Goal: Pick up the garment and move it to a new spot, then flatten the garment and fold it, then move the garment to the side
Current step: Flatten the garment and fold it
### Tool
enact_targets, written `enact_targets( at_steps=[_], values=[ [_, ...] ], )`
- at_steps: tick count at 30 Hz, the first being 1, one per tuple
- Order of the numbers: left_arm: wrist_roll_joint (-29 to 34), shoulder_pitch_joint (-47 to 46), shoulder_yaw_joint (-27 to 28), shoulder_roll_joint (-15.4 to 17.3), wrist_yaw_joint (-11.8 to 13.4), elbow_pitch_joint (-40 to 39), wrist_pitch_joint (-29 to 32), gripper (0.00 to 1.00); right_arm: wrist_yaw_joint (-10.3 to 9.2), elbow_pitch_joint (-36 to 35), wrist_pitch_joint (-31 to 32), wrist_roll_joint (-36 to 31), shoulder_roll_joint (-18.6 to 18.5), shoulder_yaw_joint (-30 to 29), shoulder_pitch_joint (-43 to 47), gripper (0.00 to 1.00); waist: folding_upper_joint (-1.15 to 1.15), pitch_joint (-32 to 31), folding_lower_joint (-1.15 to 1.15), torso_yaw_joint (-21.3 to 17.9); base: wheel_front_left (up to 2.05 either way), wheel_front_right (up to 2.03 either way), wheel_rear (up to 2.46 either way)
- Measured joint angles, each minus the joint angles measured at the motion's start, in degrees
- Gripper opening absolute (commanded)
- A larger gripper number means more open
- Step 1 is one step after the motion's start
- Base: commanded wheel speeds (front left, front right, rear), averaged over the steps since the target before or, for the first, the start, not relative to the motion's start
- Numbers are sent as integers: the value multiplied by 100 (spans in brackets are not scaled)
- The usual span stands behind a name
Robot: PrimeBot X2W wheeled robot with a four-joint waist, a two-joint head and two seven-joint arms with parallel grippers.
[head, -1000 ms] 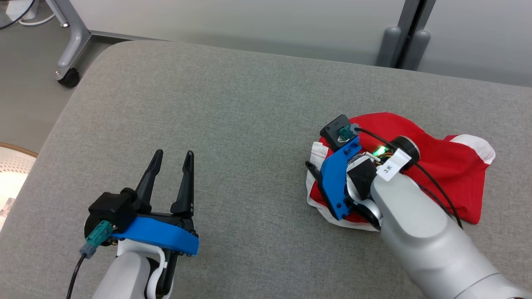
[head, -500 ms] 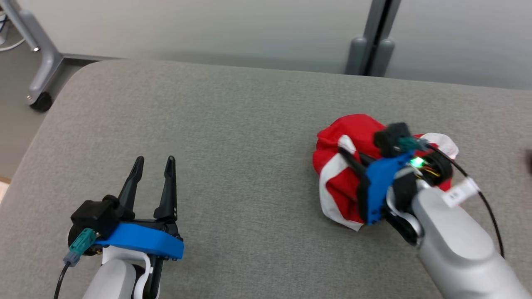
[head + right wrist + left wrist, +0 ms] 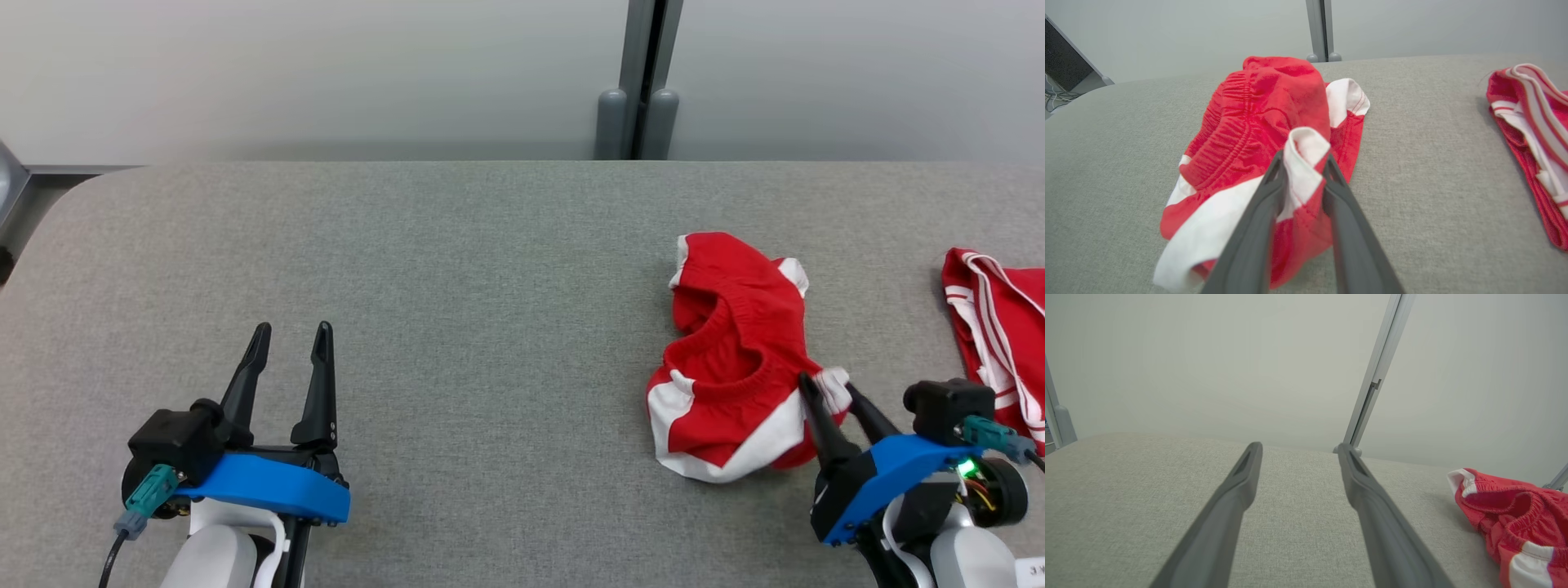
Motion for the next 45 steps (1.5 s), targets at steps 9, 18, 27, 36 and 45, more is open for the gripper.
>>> enact_targets(
  at_steps=[9,18,27,36,45],
  values=[
    [-36,70,-27,30,22,9,0,100,0,-708,-358,-650,337,-744,475,100,0,-129,0,-168,0,0,0],
    [-89,241,-22,25,46,34,-1,100,0,-1081,-1433,-1010,385,-642,845,100,0,-339,0,-213,0,0,0],
    [-29,408,-245,-45,12,112,27,100,0,-808,-1603,-994,386,-548,1011,100,0,-473,-1,-241,0,0,0],
    [70,-288,-1394,-510,-152,258,508,100,0,-810,-1534,-978,388,-337,903,100,0,-260,0,-634,0,0,0],
    [-435,-1282,-2670,-757,-180,815,995,100,0,-623,-1577,-828,389,-56,620,100,0,-2,0,-1034,0,0,0]
  ],
)
